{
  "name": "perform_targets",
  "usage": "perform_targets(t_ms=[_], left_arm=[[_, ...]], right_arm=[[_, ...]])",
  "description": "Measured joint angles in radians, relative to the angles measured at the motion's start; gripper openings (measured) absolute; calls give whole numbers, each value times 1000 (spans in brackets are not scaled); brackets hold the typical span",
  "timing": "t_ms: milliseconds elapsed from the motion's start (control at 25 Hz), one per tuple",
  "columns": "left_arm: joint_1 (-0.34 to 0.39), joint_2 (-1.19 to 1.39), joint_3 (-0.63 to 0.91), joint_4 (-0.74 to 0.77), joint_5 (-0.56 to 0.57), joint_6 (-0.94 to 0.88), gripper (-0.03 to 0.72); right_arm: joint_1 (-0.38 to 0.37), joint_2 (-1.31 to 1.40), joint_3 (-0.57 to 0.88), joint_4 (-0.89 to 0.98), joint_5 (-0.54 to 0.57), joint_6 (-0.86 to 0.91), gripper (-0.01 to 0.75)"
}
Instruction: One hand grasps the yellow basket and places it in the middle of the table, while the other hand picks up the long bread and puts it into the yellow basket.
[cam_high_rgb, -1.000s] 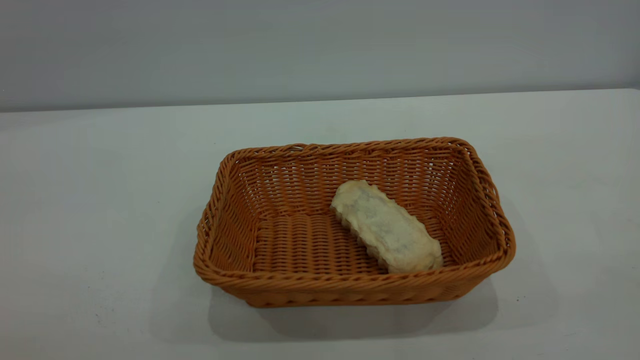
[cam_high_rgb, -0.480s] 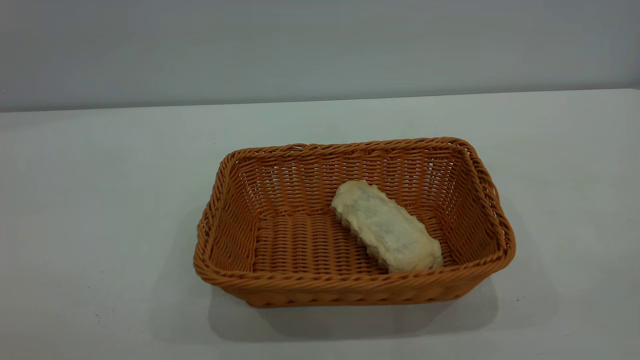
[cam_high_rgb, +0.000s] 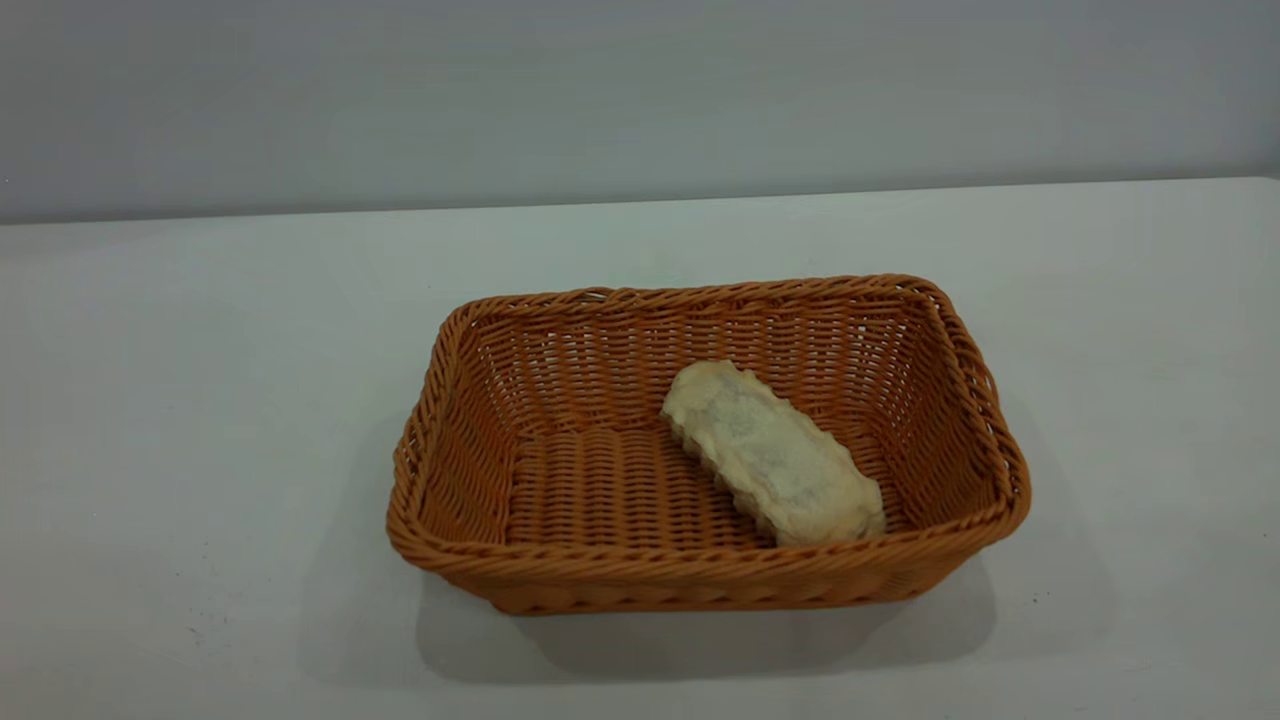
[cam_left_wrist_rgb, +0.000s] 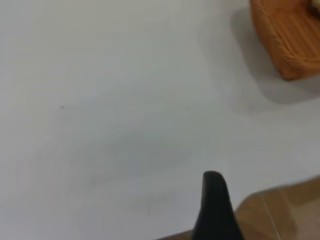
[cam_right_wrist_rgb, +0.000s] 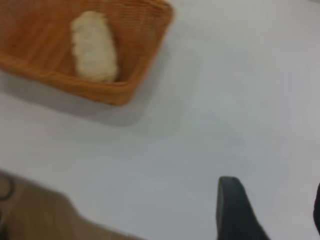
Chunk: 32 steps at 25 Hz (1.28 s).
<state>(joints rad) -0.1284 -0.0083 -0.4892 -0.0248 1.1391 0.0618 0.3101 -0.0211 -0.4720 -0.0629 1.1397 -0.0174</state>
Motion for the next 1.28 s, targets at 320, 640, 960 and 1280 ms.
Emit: perform_targets(t_ms=[320, 640, 960, 1280], left_arm=[[112, -14, 0, 0, 0, 0, 581], [144, -14, 0, 0, 0, 0, 581], [145, -14, 0, 0, 0, 0, 581], [145, -14, 0, 0, 0, 0, 581]], right_arm=[[-218, 0, 0, 0, 0, 0, 417], [-301, 0, 0, 0, 0, 0, 417], [-277, 0, 0, 0, 0, 0, 417], [-271, 0, 0, 0, 0, 0, 417]])
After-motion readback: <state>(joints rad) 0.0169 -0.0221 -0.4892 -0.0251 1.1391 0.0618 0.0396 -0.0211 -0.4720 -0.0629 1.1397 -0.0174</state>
